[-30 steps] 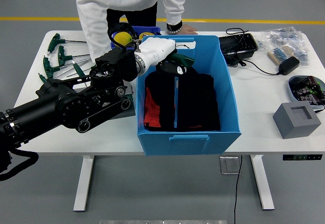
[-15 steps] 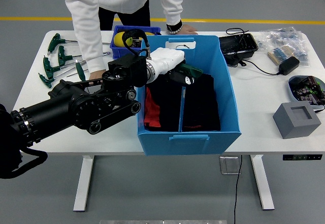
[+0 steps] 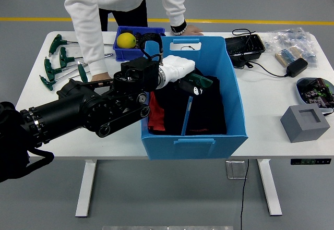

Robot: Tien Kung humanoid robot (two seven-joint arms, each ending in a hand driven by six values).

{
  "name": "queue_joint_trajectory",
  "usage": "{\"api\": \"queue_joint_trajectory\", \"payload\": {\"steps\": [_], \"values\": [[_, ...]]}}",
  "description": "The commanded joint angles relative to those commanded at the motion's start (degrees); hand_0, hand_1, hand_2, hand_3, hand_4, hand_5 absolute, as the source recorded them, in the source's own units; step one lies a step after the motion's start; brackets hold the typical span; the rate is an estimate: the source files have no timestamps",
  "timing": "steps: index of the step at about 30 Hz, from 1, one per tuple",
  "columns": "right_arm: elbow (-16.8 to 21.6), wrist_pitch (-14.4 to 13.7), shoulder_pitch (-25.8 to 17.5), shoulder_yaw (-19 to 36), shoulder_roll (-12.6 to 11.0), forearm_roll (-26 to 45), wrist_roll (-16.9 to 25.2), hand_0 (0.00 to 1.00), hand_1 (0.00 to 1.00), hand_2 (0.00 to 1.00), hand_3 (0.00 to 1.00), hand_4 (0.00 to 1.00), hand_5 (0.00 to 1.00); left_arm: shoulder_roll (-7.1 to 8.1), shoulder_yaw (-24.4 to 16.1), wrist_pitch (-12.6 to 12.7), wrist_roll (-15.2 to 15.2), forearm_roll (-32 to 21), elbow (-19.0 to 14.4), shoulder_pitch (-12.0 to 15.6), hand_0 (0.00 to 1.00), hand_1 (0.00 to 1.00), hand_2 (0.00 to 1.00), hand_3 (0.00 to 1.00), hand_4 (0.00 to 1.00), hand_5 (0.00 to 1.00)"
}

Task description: Lift tool from toolbox,place it in box,lift tool from toolbox,place it in box

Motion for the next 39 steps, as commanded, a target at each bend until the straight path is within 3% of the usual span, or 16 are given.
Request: {"api": "queue_joint_trajectory", "payload": {"steps": [3, 4, 9, 10, 15, 16, 21, 22, 27, 28, 33, 34, 39], "values": [[0.0, 0.0, 0.0, -0.5, -0.1, 0.3, 0.0, 0.702, 0.683, 0.746, 0.593, 0.806, 0.703, 0.00, -0.2, 0.1, -0.5, 0.3, 0.3, -0.3, 0.195, 0.028, 0.065, 0.080, 0.658, 0.499], [0.0, 0.0, 0.0, -0.8, -0.1, 0.5, 0.0, 0.701, 0.683, 0.746, 0.593, 0.806, 0.702, 0.00, -0.2, 0.1, -0.7, 0.4, 0.3, -0.4, 0.203, 0.141, 0.191, 0.239, 0.767, 0.571], [0.0, 0.0, -0.1, -1.2, -0.2, 0.6, 0.0, 0.701, 0.683, 0.746, 0.593, 0.806, 0.702, 0.00, -0.3, -0.2, -1.2, 0.5, 0.4, -0.4, 0.203, 0.141, 0.191, 0.239, 0.767, 0.571], [0.0, 0.0, -0.1, -1.2, -0.2, 0.5, 0.0, 0.701, 0.682, 0.746, 0.592, 0.807, 0.701, 0.00, -0.1, -0.2, -1.3, 0.5, 0.5, -0.3, 0.246, 0.303, 0.382, 0.525, 0.819, 0.608], [0.0, 0.0, -0.3, -1.9, -0.2, 0.9, 0.0, 0.701, 0.682, 0.746, 0.592, 0.807, 0.701, 0.00, 1.0, 0.3, -1.8, 0.0, 0.4, 0.1, 0.246, 0.303, 0.382, 0.525, 0.819, 0.608], [0.0, 0.0, -0.3, -2.1, -0.2, 1.0, 0.0, 0.699, 0.682, 0.746, 0.592, 0.807, 0.701, 0.00, 1.1, 0.5, -2.0, -0.1, 0.3, 0.1, 0.385, 0.529, 0.599, 0.673, 0.863, 0.679], [0.0, 0.0, -0.3, -2.2, -0.3, 0.7, -0.1, 0.699, 0.682, 0.746, 0.592, 0.807, 0.701, 0.00, 1.3, 1.7, -2.8, 0.2, 0.1, 0.1, 0.385, 0.529, 0.599, 0.673, 0.863, 0.679], [0.0, 0.0, -0.3, -2.3, -0.3, 0.7, -0.2, 0.700, 0.682, 0.746, 0.591, 0.806, 0.699, 0.00, 1.2, 2.5, -3.2, 0.3, 0.0, 0.0, 0.601, 0.701, 0.747, 0.734, 0.908, 0.715], [0.0, 0.1, -0.3, -3.0, -0.4, 1.2, -0.1, 0.700, 0.682, 0.746, 0.591, 0.806, 0.699, 0.00, -0.6, 9.2, -7.4, 2.1, -0.8, 0.4, 0.601, 0.701, 0.747, 0.734, 0.908, 0.715], [0.0, 0.1, -0.3, -3.0, -0.4, 1.2, -0.1, 0.699, 0.682, 0.745, 0.591, 0.805, 0.700, 0.00, -0.9, 10.1, -7.9, 2.4, -0.9, 0.4, 0.806, 0.862, 0.873, 0.779, 0.940, 0.730], [0.0, 0.1, 0.0, -3.6, -0.5, 1.7, 0.0, 0.699, 0.682, 0.745, 0.591, 0.805, 0.700, 0.00, -3.3, 15.4, -10.0, 5.0, -1.4, 0.3, 0.806, 0.862, 0.873, 0.779, 0.940, 0.730], [0.0, 0.1, 0.0, -3.6, -0.5, 1.8, 0.1, 0.698, 0.680, 0.744, 0.591, 0.805, 0.700, 0.00, -3.7, 16.1, -10.1, 5.6, -1.4, 0.3, 0.932, 0.958, 0.975, 0.821, 0.945, 0.717], [0.0, 0.0, -0.1, -3.4, -0.4, 1.9, 0.1, 0.698, 0.680, 0.744, 0.591, 0.805, 0.700, 0.00, -5.1, 17.2, -10.1, 7.5, -1.5, 0.5, 0.932, 0.958, 0.975, 0.821, 0.945, 0.717]]}}
